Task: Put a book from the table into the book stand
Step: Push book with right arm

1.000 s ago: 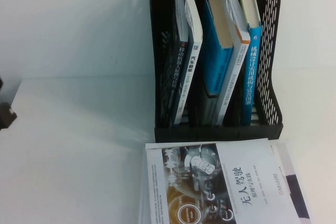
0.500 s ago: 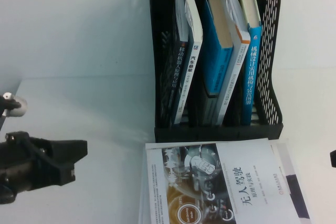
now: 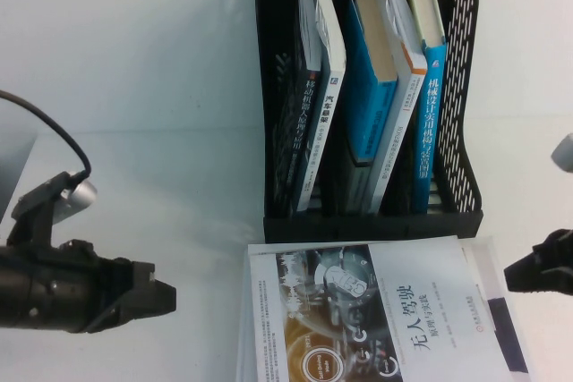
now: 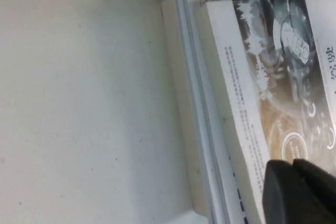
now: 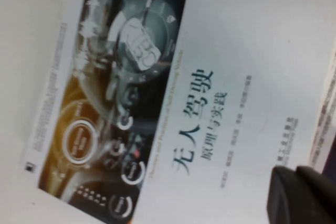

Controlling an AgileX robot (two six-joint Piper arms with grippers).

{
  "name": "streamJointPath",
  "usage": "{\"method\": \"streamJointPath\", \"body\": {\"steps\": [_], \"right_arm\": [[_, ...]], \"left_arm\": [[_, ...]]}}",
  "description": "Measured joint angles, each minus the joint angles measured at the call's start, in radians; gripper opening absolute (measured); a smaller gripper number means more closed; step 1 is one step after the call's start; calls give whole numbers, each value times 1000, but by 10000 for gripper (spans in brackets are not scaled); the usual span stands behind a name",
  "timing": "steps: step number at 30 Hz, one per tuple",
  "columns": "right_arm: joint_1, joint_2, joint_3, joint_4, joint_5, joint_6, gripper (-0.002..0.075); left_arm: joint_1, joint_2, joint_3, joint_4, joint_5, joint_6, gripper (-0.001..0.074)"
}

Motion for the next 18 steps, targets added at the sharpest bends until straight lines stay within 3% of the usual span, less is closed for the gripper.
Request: {"method": "streamJointPath", "body": {"steps": [8, 18], "right_arm": [[178, 85, -5, -300, -206, 232, -3], [201, 201, -5, -373, -254, 313, -3]], "left_arm": [[0, 159, -69, 37, 41, -110, -4], [0, 200, -73, 5, 41, -156, -4]]}}
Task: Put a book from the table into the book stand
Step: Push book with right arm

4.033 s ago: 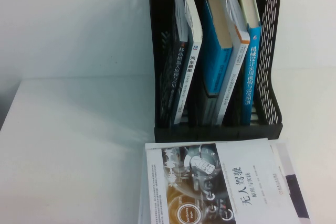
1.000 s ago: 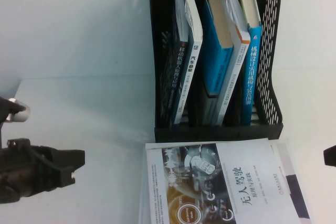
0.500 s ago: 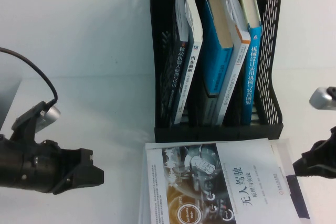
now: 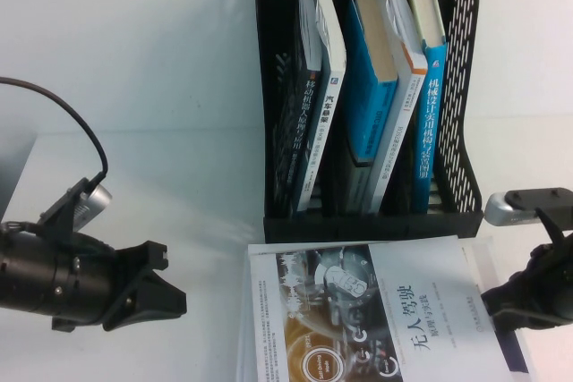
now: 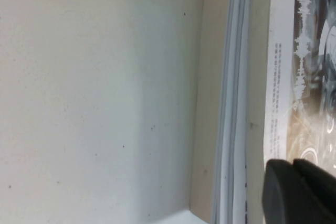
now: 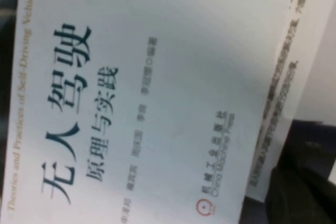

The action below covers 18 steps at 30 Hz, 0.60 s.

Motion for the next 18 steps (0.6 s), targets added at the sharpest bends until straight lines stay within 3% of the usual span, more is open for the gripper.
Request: {"method": "streamJointPath", "body": {"steps": [7, 18], "right_arm": [[0, 13, -8, 47, 0, -41, -3], [0, 23, -6, 382, 89, -345, -3]], "left_arm": [[0, 31, -1, -14, 0, -5, 50], [0, 86, -2, -42, 13, -13, 270]]}}
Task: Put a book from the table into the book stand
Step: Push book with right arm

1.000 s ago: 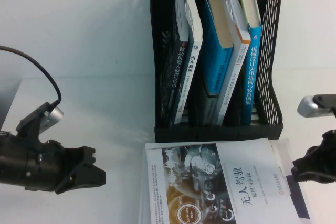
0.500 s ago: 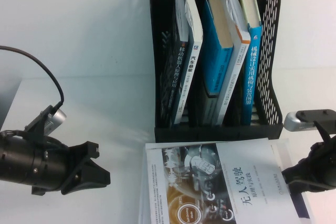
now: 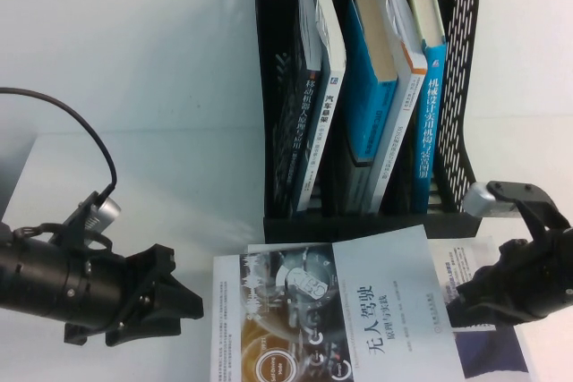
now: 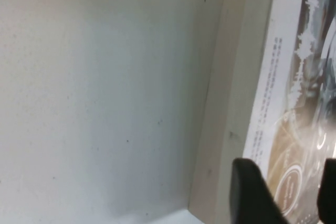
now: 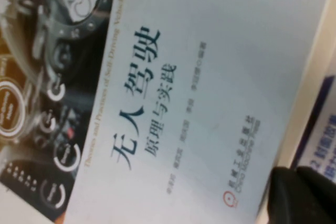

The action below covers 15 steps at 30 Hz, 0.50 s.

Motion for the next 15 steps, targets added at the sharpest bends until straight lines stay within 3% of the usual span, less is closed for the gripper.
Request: {"method": "streamJointPath", "body": {"steps": [7, 15], "right_arm": [[0, 0, 0, 45, 55, -65, -3], [0, 0, 0, -88, 28, 71, -3]], "left_arm": [[0, 32, 0, 13, 14, 0, 354], [0, 107, 0, 36, 14, -4, 494]]}}
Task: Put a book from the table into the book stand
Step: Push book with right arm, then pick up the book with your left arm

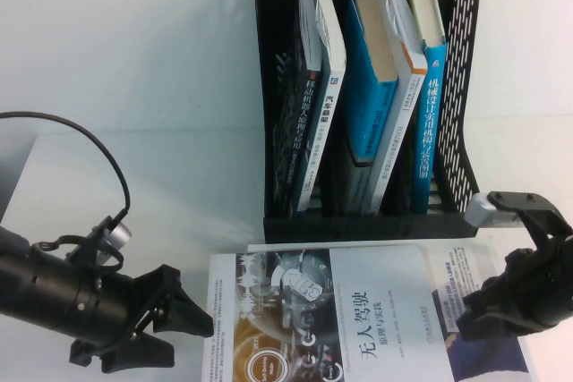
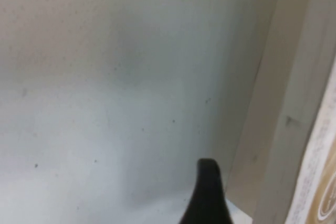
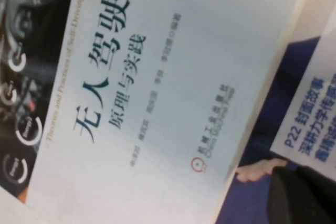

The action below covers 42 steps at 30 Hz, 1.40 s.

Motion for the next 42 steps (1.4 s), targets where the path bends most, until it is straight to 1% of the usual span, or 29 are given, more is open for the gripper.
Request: {"method": "streamJointPath", "body": {"steps": [5, 11, 17, 19, 21, 23, 24, 25, 33, 36, 39, 42], "right_arm": [[0, 0, 0, 33, 12, 2, -3], [1, 20, 0, 142, 76, -75, -3], [1, 31, 0, 151, 106, -112, -3], [1, 31, 0, 151, 110, -118, -3], [1, 31, 0, 151, 112, -122, -3], [1, 31, 0, 151, 112, -122, -3], [1, 30, 0, 151, 112, -122, -3], [1, 24, 0, 151, 112, -122, -3], [1, -147, 0, 109, 111, -75, -3], [1, -221, 0, 70, 111, -53, -3], [1, -274, 0, 28, 111, -28, -3], [1, -311, 2, 4, 113, -5, -3]], "left_arm": [[-2, 50, 0, -67, 12, 35, 508], [-40, 101, -1, -118, 14, 82, 510], [-77, 128, -8, -182, 14, 126, 506], [-82, 130, -8, -192, 14, 130, 466], [-82, 130, -8, -192, 14, 136, 375], [-82, 130, -9, -184, 11, 161, 222], [-82, 128, -9, -183, 15, 174, 160], [-82, 128, -9, -180, 15, 179, 144], [-78, 99, -12, -156, 17, 183, 144], [-72, 38, -12, -125, 7, 182, 141], [-72, -58, -22, -92, 12, 168, 111], [-72, -170, -52, -69, 32, 137, 100]]}}
